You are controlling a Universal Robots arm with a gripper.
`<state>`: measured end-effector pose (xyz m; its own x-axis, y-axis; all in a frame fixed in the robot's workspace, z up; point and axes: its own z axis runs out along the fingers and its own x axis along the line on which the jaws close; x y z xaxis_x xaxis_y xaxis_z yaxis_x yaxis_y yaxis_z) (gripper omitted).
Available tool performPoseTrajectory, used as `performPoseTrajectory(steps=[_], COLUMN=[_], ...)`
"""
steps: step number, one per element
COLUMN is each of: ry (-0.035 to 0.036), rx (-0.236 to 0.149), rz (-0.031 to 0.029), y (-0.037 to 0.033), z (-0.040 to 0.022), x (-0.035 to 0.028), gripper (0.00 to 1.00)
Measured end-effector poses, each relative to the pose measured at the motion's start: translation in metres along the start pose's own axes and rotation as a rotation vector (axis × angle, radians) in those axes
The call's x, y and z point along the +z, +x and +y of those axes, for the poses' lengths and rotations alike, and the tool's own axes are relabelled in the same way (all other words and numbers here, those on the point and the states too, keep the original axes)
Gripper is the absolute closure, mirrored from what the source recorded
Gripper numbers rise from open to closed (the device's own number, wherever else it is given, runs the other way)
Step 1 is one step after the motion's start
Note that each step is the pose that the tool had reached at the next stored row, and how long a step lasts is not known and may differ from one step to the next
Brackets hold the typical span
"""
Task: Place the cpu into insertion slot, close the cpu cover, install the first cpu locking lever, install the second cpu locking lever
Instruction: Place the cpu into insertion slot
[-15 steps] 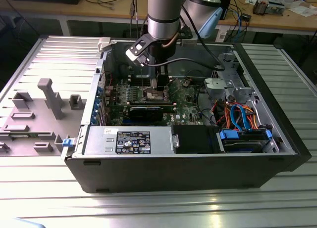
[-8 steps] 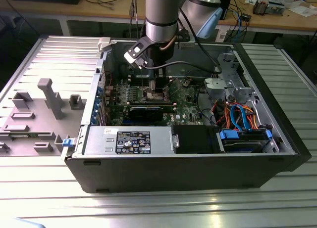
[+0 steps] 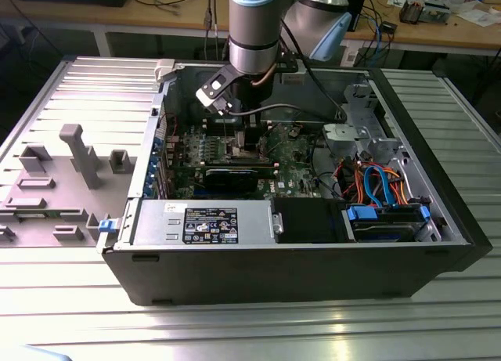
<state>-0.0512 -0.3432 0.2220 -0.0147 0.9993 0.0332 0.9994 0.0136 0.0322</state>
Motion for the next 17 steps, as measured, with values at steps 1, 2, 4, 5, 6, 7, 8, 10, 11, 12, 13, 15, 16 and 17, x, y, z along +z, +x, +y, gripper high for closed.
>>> performPoseTrajectory(steps=[1, 2, 4, 5, 6, 7, 8, 10, 11, 12, 13, 15, 16, 17], ry=[0.0, 0.0, -0.0004, -0.0003, -0.0005, -0.0007, -0.0007, -0.0007, -0.0007, -0.0008, -0.0008, -0.0008, -0.0008, -0.0008], rx=[0.0, 0.001, 0.008, 0.008, 0.008, 0.008, 0.008, 0.008, 0.008, 0.008, 0.008, 0.008, 0.008, 0.008], rz=[0.0, 0.0, -0.0002, -0.0003, -0.0004, -0.0002, -0.0002, -0.0002, -0.0002, -0.0002, -0.0002, -0.0002, -0.0002, -0.0002], y=[0.0008, 0.0021, 0.0029, 0.0029, 0.0029, 0.0029, 0.0029, 0.0029, 0.0029, 0.0029, 0.0029, 0.0029, 0.0029, 0.0029], z=[-0.0001, -0.0009, -0.003, -0.0031, -0.0037, -0.0037, -0.0037, -0.0037, -0.0037, -0.0037, -0.0037, -0.0037, -0.0037, -0.0037], x=[0.0018, 0.0042, 0.0072, 0.0082, 0.0082, 0.0083, 0.0082, 0.0082, 0.0082, 0.0083, 0.0083, 0.0082, 0.0083, 0.0082], gripper=[0.46, 0.46, 0.46, 0.46, 0.46, 0.46, 0.46, 0.46, 0.46, 0.46, 0.46, 0.46, 0.46, 0.46])
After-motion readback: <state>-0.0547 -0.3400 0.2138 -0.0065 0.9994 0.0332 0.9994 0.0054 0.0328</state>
